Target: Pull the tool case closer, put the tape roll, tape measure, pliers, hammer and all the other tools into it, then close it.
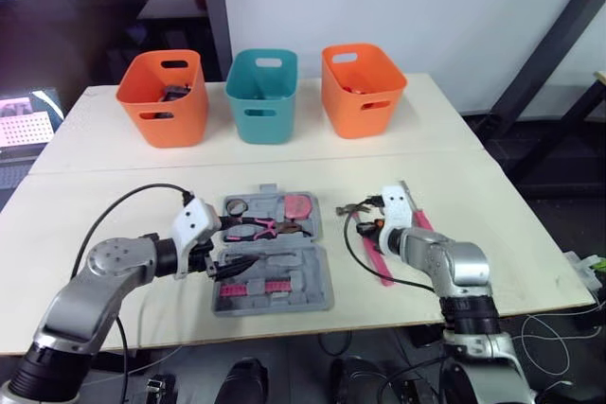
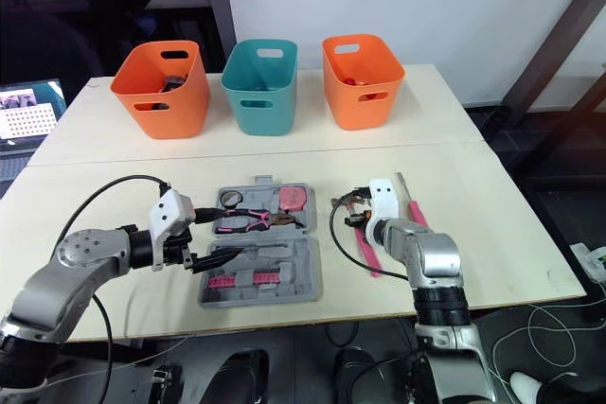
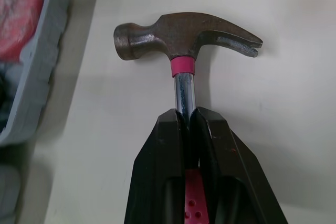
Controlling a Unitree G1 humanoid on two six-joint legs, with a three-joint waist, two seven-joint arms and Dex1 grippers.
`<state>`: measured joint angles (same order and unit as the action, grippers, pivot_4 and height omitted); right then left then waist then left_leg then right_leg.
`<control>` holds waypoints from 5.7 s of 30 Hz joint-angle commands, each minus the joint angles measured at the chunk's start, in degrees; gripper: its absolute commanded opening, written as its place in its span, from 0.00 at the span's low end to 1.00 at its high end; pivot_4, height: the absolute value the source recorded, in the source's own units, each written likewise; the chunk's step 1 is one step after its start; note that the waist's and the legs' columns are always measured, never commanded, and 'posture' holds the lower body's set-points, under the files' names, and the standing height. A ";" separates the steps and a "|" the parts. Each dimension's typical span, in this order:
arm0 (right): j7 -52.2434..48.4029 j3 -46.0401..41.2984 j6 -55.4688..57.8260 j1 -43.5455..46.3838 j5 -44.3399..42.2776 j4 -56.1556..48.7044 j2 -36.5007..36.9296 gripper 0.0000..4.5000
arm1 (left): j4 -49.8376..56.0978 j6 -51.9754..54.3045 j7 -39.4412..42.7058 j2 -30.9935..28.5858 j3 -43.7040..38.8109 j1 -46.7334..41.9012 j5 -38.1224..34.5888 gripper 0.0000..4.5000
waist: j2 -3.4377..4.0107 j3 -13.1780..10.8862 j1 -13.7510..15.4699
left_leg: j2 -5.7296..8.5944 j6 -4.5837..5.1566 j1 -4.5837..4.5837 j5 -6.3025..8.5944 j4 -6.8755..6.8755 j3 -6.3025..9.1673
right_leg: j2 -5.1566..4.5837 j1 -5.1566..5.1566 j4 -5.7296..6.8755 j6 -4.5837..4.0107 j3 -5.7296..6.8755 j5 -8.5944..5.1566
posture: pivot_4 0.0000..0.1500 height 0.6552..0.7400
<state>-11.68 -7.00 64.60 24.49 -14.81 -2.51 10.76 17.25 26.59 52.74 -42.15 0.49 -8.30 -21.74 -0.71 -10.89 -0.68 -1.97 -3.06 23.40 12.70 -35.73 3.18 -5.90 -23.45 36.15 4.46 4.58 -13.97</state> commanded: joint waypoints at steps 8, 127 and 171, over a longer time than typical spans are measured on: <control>5.11 -5.77 9.36 -0.37 -2.38 -12.00 -3.91 0.51 | -2.93 -3.17 1.63 1.00 2.03 -3.61 1.88 1.00 | 0.01 0.00 -0.01 | 0.00 0.00 0.03 0.00 -0.01 0.01 | 0.00 -0.01 -0.01 0.01 -0.02 0.03 | 1.00 1.00; -20.33 5.10 -20.11 -14.45 5.45 -11.87 15.16 0.99 | -0.33 -5.00 10.09 -4.27 -4.95 -1.26 -6.61 1.00 | -0.18 -0.05 0.06 | 0.06 -0.25 -0.09 -0.17 0.24 0.00 | 0.78 -0.42 -0.07 -0.29 -1.42 0.20 | 1.00 1.00; -32.97 13.21 -7.71 11.29 -2.43 -14.82 29.36 0.00 | -14.16 -16.61 15.93 -9.97 -14.45 8.17 -2.56 1.00 | -0.11 -0.09 -0.20 | 0.04 -0.24 0.02 -0.16 0.23 -0.02 | 0.83 -0.63 -0.03 -0.33 -1.48 0.23 | 1.00 1.00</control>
<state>-40.33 5.84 57.10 33.33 -14.64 -13.57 38.64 3.10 11.48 68.46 -51.43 -11.71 -0.53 -24.26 -0.82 -10.98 -0.88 -1.95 -3.30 23.42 12.54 -35.50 3.17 -5.06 -24.09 36.12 4.13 3.10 -13.75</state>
